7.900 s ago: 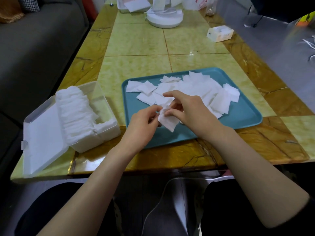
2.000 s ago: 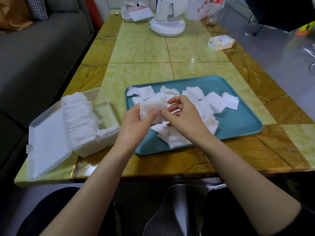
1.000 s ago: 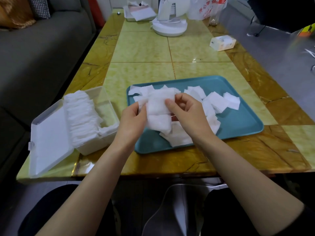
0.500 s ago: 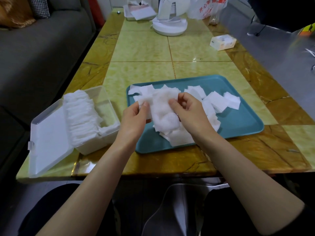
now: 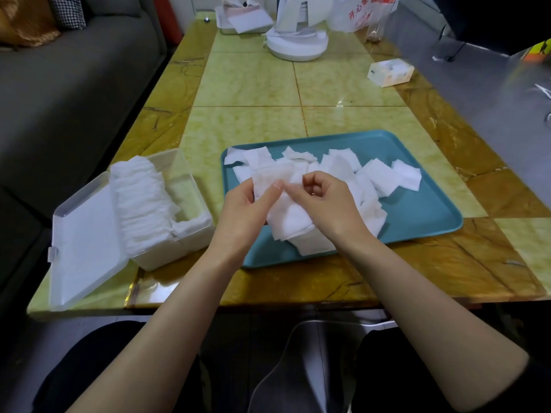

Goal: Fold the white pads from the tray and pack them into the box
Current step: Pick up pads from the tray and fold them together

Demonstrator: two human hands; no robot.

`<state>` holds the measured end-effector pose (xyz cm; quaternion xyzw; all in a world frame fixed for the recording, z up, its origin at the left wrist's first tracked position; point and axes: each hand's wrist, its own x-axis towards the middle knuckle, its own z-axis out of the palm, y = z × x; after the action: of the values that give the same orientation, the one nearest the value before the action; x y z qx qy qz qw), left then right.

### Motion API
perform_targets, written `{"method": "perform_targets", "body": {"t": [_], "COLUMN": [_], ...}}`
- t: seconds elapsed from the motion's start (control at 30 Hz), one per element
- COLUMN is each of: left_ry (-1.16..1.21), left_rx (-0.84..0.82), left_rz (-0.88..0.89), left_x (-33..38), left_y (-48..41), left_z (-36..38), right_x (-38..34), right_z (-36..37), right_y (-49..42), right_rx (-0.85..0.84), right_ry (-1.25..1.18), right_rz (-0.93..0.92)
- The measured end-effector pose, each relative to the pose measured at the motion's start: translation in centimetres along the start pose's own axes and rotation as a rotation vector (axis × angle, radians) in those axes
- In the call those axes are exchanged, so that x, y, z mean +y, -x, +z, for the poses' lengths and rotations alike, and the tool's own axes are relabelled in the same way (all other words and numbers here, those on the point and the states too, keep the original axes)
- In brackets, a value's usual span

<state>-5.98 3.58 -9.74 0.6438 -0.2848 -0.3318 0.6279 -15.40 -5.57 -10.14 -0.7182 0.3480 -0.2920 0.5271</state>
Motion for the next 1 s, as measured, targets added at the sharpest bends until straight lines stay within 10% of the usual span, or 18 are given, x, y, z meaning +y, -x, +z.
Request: {"method": "perform_targets", "body": {"t": [0.33, 0.57, 0.73, 1.0], "left_ry": [0.068, 0.126, -0.034, -0.138], "left_rx": [0.132, 0.257, 0.151, -0.062], "left_rz": [0.039, 0.009, -0.005, -0.002], "left_x": [-0.3, 0.0, -0.6, -0.8], "left_y": [-0.6, -1.4, -1.1, -0.3], "left_z": [-0.6, -1.7, -1.5, -0.4], "right_x": [-0.6, 0.2, -1.3, -0.5], "right_z": [0.0, -1.7, -3.0, -2.7], "right_y": [0.6, -0.7, -0.5, -0.6], "right_rx": [-0.253, 0.037, -0.047, -0.208], "right_ry": [-0.014, 0.278, 0.112, 0.26], "right_rz": [0.18, -0.023, -0.363, -0.323]}}
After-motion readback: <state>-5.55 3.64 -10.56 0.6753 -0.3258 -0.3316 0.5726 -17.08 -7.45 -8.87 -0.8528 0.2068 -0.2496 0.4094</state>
